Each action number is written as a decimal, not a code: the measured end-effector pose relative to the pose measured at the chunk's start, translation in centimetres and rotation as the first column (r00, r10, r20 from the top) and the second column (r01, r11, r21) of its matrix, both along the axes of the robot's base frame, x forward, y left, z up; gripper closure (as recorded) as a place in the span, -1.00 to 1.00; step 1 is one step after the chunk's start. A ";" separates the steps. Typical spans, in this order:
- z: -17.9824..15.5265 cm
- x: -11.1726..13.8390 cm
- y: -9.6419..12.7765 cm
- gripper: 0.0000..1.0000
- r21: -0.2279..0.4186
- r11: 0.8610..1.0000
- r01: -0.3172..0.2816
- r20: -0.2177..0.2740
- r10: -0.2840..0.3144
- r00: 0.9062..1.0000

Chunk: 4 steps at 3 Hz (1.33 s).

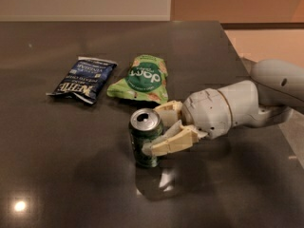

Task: Place green can upright

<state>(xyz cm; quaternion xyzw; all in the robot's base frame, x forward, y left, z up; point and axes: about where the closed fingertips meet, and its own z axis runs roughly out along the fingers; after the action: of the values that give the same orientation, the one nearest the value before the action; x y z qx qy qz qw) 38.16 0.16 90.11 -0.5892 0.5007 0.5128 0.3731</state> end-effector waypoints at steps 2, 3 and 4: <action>-1.4 0.4 -0.2 0.17 0.027 1.000 0.004 -0.032 -0.003 0.999; -1.2 0.3 0.0 -0.28 0.025 1.000 0.001 -0.027 -0.001 1.000; -1.1 0.2 0.2 -0.77 0.024 1.000 -0.001 -0.023 0.002 1.000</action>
Offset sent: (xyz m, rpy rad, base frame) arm 0.0088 -0.0076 -0.0259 0.0528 0.0691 -0.0108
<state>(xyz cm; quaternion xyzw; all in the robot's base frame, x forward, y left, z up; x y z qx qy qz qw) 38.35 0.34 89.03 -0.5793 0.4981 0.5258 0.3740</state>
